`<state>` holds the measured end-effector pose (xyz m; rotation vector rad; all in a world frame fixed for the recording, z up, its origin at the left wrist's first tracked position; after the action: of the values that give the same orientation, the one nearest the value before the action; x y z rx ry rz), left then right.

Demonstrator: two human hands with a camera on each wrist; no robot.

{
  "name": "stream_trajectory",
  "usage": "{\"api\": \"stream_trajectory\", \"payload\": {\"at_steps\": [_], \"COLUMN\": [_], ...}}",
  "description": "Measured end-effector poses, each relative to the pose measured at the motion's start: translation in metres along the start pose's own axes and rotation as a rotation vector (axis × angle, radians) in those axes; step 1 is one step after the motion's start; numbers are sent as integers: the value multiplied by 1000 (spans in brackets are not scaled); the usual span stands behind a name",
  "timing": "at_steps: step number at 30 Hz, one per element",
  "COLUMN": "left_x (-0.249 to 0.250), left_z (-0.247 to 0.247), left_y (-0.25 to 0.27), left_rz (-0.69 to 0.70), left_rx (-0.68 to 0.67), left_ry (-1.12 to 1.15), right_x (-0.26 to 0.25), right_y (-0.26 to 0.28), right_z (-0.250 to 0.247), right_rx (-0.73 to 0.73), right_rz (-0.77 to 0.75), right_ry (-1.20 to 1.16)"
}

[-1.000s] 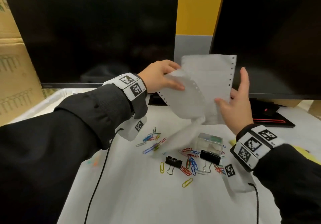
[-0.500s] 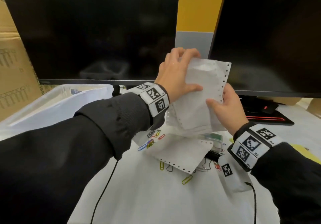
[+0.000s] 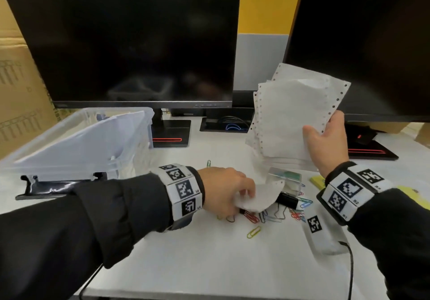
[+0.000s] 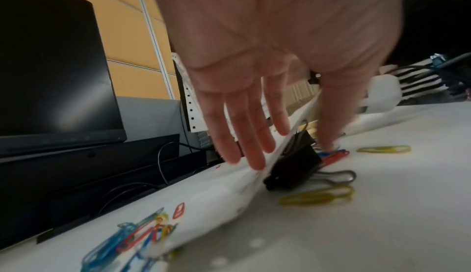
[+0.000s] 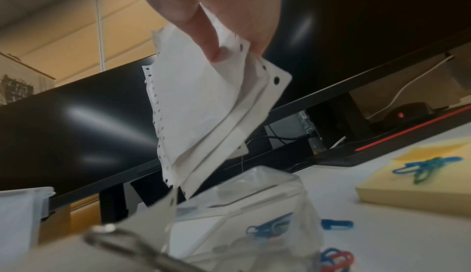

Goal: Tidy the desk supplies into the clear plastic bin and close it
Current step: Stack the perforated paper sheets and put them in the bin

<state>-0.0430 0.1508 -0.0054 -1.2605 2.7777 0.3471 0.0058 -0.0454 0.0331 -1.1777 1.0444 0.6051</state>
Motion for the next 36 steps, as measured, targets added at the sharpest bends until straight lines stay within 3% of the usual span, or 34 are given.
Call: {"api": "stream_trajectory", "payload": {"at_steps": [3,7,10,15,20,28,36], "left_x": [-16,-52,-65,-57,-61,-73,-67], "left_z": [-19,-62,-67,-43,-31,-14,-23], "left_y": [6,26,27,11,13,23,18], "left_rz": [-88,-228,-345,-460,-578,-643,-692], "left_rx": [264,727,922,955,1102,1076,1120], "left_ry": [92,802,1124,1406,1375,1321,1257], "right_x": [-4,-6,-9,-17,-16,-3,-6], "right_y": [3,9,16,35,49,58,63], "right_z": [4,13,27,58,77,87,92], "right_rx": [-33,-83,-141,-244,-413,-466,-443], "right_rz": [15,36,47,90,168,222,67], "right_ry": [-15,-73,-162,-335,-404,-225,-162]}}
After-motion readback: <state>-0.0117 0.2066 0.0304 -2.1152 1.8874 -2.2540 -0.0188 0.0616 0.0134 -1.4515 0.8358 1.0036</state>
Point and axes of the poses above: each hand's wrist, its own y-axis away from the middle knuckle, its own z-axis out of the palm, x = y × z, the point moved 3 cm from there along -y, towards the middle knuckle, and after that the axes turned 12 degrees about -y, right-handed, at the moved point
